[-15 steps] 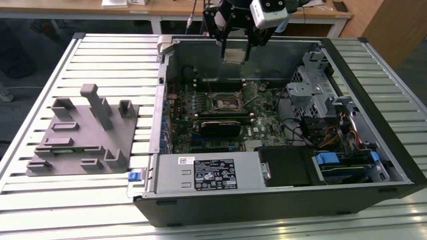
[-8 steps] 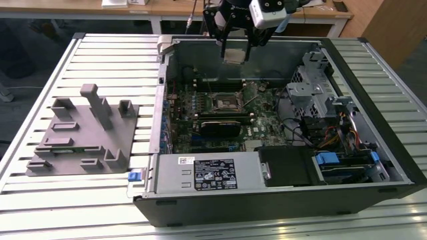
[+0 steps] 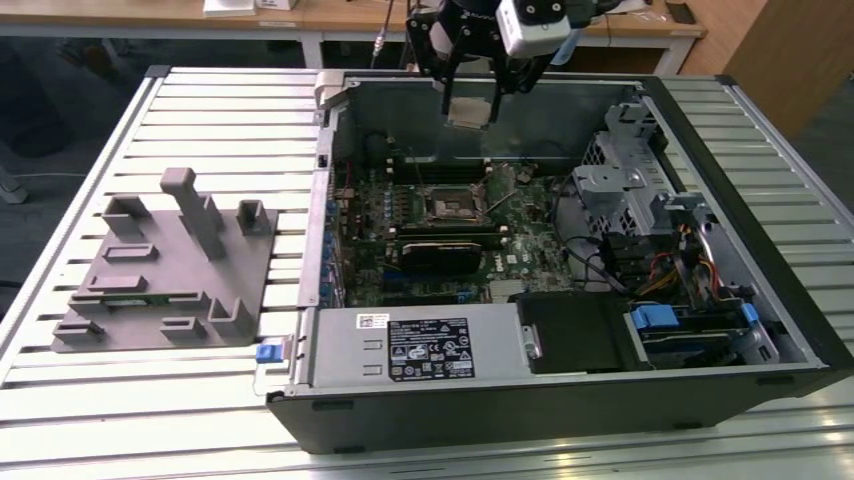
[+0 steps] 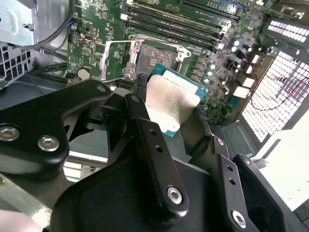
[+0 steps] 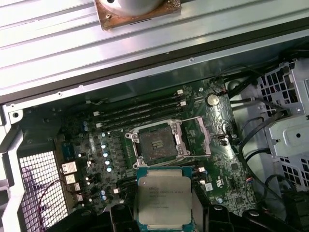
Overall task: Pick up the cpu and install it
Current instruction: 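Place the cpu into insertion slot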
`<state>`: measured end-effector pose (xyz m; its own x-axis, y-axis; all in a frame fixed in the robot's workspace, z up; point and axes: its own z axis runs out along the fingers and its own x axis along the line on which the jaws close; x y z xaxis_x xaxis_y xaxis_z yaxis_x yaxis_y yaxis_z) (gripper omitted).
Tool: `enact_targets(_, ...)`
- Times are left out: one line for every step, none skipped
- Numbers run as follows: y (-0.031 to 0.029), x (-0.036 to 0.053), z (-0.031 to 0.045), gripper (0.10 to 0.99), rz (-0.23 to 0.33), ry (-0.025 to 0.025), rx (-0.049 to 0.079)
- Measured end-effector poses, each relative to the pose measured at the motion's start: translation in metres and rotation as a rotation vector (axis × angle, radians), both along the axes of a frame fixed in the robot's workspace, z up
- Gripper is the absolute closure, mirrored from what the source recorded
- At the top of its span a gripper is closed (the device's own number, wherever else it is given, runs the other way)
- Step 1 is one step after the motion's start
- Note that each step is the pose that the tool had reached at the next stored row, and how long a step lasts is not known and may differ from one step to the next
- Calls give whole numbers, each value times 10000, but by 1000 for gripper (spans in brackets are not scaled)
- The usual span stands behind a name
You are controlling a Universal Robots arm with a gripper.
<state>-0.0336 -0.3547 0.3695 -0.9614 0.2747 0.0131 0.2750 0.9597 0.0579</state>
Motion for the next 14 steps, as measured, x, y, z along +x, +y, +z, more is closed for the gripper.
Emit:
enact_targets(0, 0, 0, 553, -80, -1, 1)
enact_targets(0, 0, 0, 553, -176, 0, 0)
enact_targets(0, 0, 0, 553, -281, 0, 0)
enact_targets(0, 0, -1, 553, -401, 0, 0)
enact_targets(0, 0, -1, 553, -538, 0, 0)
enact_targets(0, 0, -1, 553, -707, 0, 0)
enact_targets(0, 0, -2, 553, -886, 0, -1)
enact_targets(0, 0, -2, 553, -1067, 1, -1)
enact_targets(0, 0, -4, 553, -1262, 1, -1)
enact_targets(0, 0, -5, 553, -1443, 1, -1)
enact_targets(0, 0, -6, 553, -1622, 1, -1)
enact_targets(0, 0, -7, 553, -1801, 1, -1)
enact_targets(0, 0, -9, 553, -1979, 0, 0)
enact_targets(1, 0, -14, 553, -2156, -1, 2)
